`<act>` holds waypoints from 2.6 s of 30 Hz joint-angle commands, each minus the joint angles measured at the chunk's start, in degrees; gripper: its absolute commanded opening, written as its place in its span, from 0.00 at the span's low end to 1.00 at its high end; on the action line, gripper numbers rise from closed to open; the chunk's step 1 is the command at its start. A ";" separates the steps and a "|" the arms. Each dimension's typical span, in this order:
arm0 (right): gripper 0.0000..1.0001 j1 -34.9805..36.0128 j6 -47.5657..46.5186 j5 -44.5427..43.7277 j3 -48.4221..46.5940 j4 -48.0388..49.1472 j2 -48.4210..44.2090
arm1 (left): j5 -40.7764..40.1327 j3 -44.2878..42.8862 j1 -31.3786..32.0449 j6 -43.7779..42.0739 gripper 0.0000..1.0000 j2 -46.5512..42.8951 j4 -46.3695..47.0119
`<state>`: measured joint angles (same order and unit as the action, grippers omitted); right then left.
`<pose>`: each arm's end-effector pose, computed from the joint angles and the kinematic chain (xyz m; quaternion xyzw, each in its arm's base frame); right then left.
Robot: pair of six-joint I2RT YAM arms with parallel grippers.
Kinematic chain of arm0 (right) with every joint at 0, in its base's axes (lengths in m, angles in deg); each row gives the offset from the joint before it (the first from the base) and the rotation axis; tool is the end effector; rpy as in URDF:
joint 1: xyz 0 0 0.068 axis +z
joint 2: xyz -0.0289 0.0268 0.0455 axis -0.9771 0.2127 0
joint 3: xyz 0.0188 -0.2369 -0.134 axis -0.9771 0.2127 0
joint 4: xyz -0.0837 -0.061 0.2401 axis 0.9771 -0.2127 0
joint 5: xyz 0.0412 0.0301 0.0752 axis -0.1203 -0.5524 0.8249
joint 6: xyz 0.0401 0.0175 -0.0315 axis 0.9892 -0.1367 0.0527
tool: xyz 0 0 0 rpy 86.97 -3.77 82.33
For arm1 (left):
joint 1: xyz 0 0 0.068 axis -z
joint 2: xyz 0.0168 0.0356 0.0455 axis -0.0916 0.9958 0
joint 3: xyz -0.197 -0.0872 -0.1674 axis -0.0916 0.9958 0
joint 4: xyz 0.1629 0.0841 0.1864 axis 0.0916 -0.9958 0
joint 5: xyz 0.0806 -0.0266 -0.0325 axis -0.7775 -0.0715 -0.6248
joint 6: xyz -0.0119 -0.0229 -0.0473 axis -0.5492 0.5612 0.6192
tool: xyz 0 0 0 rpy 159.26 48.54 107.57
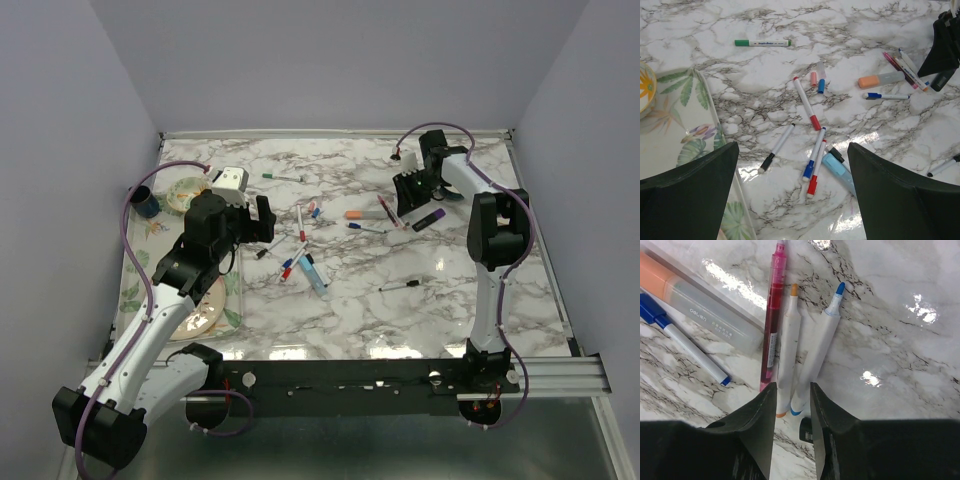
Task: Open the pen caps
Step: Place the barrel on the table with the right arm, then grab a pen on the table with the right arm
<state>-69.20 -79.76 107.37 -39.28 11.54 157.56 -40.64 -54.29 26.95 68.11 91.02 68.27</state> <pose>0.4526 0.0818 0.1768 -0.2704 0.9308 0.1781 0.1699 0.1931 -0.0747 0.3313 0.0432 0.8168 -0.1524 0.5547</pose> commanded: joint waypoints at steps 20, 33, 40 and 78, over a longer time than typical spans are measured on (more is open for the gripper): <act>0.49 0.01 -2.02 2.94 20.09 7.44 -24.48 | -0.66 0.48 -0.34 -0.53 0.99 -0.33 0.69; 0.49 -0.08 -6.86 15.07 38.10 13.51 -44.43 | -0.58 0.48 -0.34 -0.45 0.99 -0.59 0.69; 0.49 -0.08 -9.41 21.57 44.00 15.62 -51.65 | -0.58 0.57 -0.42 -0.53 0.99 -0.60 0.69; 0.54 18.81 -35.25 25.55 53.50 7.01 -55.17 | -1.54 0.74 -0.34 -0.88 0.99 0.02 0.78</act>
<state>-55.19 -110.62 138.56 13.32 21.81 100.93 -40.66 -54.20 26.95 68.04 91.02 68.38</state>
